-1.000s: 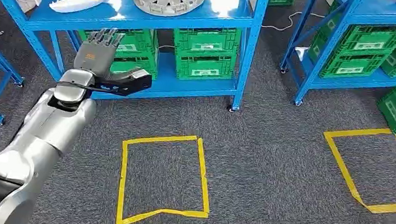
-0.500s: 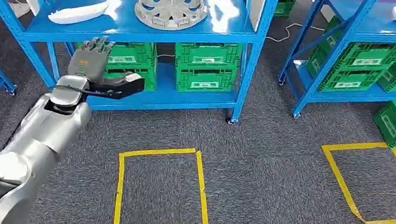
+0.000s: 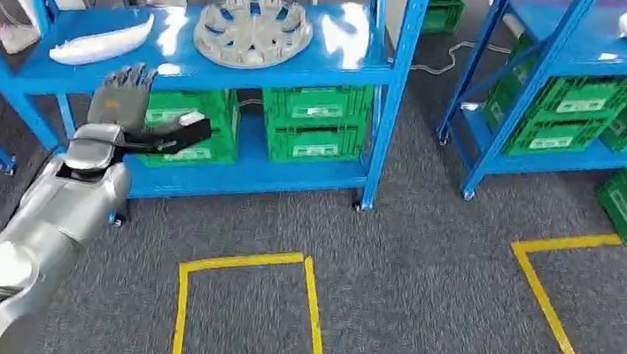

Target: Take the parts from the cabinet and place them on the table.

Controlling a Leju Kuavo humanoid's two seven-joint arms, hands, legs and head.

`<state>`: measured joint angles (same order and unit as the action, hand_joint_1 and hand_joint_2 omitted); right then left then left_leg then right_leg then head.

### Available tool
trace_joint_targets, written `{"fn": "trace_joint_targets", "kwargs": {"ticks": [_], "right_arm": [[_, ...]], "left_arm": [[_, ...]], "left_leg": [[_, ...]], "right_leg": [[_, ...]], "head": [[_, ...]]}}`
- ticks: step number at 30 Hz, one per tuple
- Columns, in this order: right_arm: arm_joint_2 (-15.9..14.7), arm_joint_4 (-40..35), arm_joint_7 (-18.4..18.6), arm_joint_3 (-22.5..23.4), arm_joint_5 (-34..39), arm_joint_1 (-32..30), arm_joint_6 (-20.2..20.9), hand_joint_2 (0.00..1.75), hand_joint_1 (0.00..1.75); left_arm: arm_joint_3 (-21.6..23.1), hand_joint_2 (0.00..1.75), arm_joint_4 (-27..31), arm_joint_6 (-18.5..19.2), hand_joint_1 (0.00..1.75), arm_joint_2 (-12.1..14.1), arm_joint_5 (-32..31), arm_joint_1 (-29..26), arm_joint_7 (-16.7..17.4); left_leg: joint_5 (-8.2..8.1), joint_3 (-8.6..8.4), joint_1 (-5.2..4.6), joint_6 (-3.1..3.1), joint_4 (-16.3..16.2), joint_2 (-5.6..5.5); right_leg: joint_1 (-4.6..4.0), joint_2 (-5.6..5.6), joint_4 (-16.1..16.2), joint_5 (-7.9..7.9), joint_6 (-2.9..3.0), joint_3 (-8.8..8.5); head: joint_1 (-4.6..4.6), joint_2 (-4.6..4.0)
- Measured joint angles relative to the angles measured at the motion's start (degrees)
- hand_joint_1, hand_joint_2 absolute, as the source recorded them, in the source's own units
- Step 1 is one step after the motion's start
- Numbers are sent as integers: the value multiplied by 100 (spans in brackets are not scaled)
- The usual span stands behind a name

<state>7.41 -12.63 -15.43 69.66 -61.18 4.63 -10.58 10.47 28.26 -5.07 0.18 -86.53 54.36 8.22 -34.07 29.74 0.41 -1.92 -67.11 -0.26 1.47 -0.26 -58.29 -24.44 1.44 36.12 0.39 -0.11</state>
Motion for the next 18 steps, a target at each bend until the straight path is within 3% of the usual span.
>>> {"fn": "trace_joint_targets", "kwargs": {"ticks": [2,3,4,5,7,8,9,10,11,12,14,16,18], "right_arm": [[0,0,2,0,0,6,-11,0,0],[0,0,2,0,2,1,-11,0,0],[0,0,9,0,2,-5,-11,0,0],[2,0,20,2,2,-7,-11,0,0],[2,0,20,2,2,-2,-17,0,0],[15,4,20,2,2,-7,-17,0,0],[13,7,20,2,2,4,-17,0,0],[13,7,24,2,4,11,-17,0,0],[13,7,22,2,2,5,-17,0,0],[11,7,20,4,2,4,-22,0,0],[2,7,17,4,2,26,-20,0,0],[2,7,17,4,0,41,-17,0,0],[0,7,17,4,2,32,-19,0,0]], "left_arm": [[-61,0,-39,2,0,46,24,-45,95],[-92,0,-57,11,0,79,42,-64,138],[-127,0,-79,24,0,98,59,-69,186],[-155,0,-101,37,0,136,70,-68,220],[-225,0,-127,63,0,195,85,-55,260],[-269,0,-153,72,0,232,90,-64,264],[-300,0,-179,90,0,273,105,-43,282],[-328,0,-194,122,0,284,116,-41,286],[-360,0,-203,122,0,291,122,-42,291],[-383,0,-219,122,0,299,122,-36,293],[-415,0,-223,114,0,308,122,-14,293],[-439,0,-229,111,0,310,125,-10,288],[-450,0,-262,111,0,308,125,-52,278]], "left_leg": [[-439,554,1,-22,-664,-2],[-512,719,0,-25,-734,-2],[-421,785,-1,-20,-589,-1],[-189,751,-2,5,-275,-2],[665,553,-29,117,696,7],[978,546,-65,144,888,8],[711,539,-103,148,882,15],[795,474,-111,192,896,3],[837,516,-107,241,950,-6],[834,370,-80,270,957,-23],[795,251,-55,330,1000,-27],[723,203,-63,377,999,-44],[638,132,-70,372,993,-86]], "right_leg": [[-13,30,-1,-112,15,-105],[-18,49,-2,-165,13,-167],[-28,59,-3,-224,11,-245],[-35,69,-3,-281,7,-326],[-49,73,-2,-401,-15,-494],[-52,76,-9,-442,-36,-543],[-54,112,11,-467,-76,-547],[-47,99,51,-515,-139,-561],[-57,89,-68,-459,-165,-593],[-69,83,-83,-438,-198,-627],[-60,53,-416,-530,-217,-459],[-58,51,-1228,-823,-254,85],[-64,51,-1728,-1033,-289,551]], "head": [[-7,0],[-2,0],[-9,0],[-2,0],[-4,0],[4,0],[-5,0],[-24,0],[-15,0],[-20,0],[-2,0],[4,0],[9,0]]}}
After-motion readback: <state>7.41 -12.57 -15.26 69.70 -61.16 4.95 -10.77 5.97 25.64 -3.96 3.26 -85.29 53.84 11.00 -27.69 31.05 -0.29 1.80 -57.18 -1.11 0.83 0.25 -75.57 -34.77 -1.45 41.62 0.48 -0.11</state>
